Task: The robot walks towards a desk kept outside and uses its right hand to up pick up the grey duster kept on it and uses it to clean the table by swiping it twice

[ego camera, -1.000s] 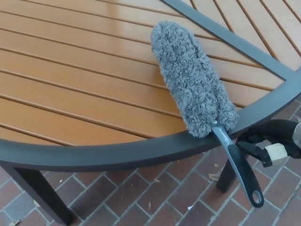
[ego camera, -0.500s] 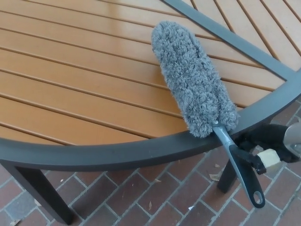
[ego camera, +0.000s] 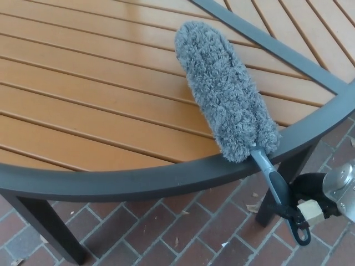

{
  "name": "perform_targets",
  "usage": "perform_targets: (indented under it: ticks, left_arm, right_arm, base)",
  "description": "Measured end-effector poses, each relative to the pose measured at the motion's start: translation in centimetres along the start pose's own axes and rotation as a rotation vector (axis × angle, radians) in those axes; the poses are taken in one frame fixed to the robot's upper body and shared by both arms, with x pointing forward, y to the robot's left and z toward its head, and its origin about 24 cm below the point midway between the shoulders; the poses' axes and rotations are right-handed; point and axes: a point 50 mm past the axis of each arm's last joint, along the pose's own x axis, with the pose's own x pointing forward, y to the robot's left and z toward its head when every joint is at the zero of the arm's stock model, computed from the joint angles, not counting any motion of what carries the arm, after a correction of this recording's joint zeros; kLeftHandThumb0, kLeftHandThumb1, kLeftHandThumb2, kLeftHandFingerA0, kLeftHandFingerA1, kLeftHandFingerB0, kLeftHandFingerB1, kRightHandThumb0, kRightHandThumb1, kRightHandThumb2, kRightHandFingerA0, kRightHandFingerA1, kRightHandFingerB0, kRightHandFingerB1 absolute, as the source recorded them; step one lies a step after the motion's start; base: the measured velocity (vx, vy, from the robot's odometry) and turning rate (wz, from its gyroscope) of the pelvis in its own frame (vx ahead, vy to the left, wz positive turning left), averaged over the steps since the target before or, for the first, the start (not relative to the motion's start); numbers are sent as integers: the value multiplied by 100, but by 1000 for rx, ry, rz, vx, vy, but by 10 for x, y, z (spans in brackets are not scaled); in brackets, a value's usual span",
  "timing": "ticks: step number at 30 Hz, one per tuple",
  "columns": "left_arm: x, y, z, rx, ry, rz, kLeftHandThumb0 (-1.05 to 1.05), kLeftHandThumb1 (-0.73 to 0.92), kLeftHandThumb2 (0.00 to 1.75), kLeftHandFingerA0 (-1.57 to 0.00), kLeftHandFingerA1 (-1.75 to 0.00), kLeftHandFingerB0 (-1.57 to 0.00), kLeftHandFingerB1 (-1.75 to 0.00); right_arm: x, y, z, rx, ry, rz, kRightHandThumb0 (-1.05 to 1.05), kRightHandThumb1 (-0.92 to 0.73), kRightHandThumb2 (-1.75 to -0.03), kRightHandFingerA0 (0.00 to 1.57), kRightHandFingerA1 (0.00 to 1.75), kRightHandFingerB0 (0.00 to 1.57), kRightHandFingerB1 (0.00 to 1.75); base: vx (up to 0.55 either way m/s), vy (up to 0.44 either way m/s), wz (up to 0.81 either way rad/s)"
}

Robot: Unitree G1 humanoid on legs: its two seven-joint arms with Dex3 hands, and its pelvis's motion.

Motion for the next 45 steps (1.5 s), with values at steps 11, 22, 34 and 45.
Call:
perform_targets:
  ticks: [11, 22, 34, 45]
  left_arm:
    - [-1, -4, -3, 15, 8, -15, -2, 69, 59, -87, -58, -81, -57]
    - [-5, -9, -15, 27, 39, -34, 5, 68, 78, -84, -58, -81, -58]
    - [-6, -11, -17, 44, 46, -67, 1, 67, 69, -83, -60, -81, -60]
    - [-6, -11, -16, 59, 23, -97, 5, 67, 74, -85, -62, -83, -63]
  right_arm:
    - [2, 12, 31, 93, -67, -86, -65, -43, -82, 24, 63, 0, 15]
    - [0, 26, 53, 3, -90, -295, -22, -75, -68, 80, 157, 76, 79]
    - [7, 19, 43, -211, -7, -591, -28, -68, -68, 85, 157, 73, 88]
    - [5, 23, 24, -78, -102, -744, -25, -83, -69, 89, 172, 66, 143]
  base:
    - [0, 0, 0]
    - [0, 0, 0]
    - [0, 0, 0]
    - [0, 0, 0]
